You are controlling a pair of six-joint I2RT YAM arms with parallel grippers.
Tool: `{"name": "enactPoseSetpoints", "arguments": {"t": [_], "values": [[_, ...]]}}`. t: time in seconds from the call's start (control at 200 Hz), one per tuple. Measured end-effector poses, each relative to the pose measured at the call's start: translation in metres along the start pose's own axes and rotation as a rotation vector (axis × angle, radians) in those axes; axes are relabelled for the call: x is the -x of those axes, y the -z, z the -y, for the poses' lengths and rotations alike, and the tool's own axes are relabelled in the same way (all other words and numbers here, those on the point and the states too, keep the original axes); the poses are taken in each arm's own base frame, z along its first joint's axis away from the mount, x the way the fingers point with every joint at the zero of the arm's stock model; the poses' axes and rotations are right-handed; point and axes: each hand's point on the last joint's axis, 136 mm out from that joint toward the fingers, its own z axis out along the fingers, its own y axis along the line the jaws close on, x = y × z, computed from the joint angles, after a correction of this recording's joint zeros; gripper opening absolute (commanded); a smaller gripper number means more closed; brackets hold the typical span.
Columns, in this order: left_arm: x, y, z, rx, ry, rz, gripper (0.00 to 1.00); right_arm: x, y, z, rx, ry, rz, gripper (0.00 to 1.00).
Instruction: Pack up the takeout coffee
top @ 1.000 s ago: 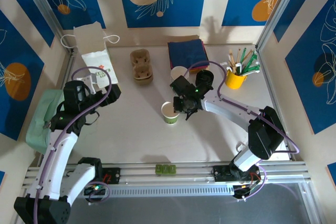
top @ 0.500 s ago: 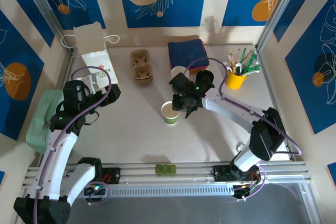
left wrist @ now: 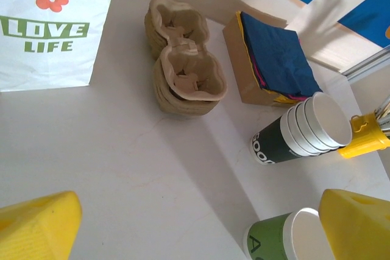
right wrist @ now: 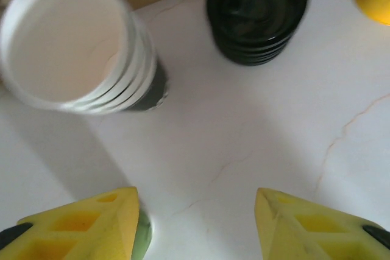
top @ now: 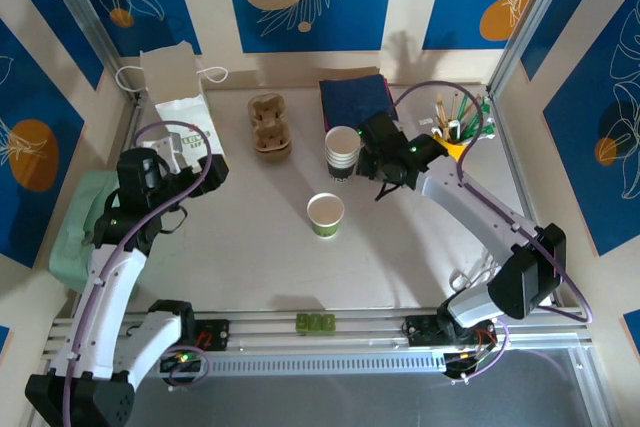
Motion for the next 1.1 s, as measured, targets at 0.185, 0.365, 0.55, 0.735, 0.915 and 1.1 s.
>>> {"name": "enactPoseSetpoints", "arguments": {"t": [0.185,0.365,0.55,0.735,0.915,1.1], "values": [[0.004,-0.002,0.001,-0.003,-0.01,0.011,0.99,0.027,-0.033,0.03,-0.087,-0.075,-0.005,0.53],[0.005,-0.003,0.0,0.0,-0.01,0.016,0.99,0.041,-0.06,0.045,-0.126,-0.105,-0.011,0.54],[0.005,-0.003,0.0,0.0,-0.01,0.016,1.0,0.056,-0.082,0.052,-0.138,-0.131,0.005,0.54],[0.005,-0.003,0.0,-0.001,-0.01,0.016,0.99,0.061,-0.108,0.055,-0.16,-0.144,-0.011,0.54],[0.005,-0.002,0.001,-0.002,-0.012,0.019,0.99,0.061,-0.128,0.057,-0.168,-0.155,-0.039,0.54],[0.006,-0.001,0.001,-0.002,-0.019,0.025,0.99,0.061,-0.136,0.06,-0.172,-0.167,-0.055,0.54]]}}
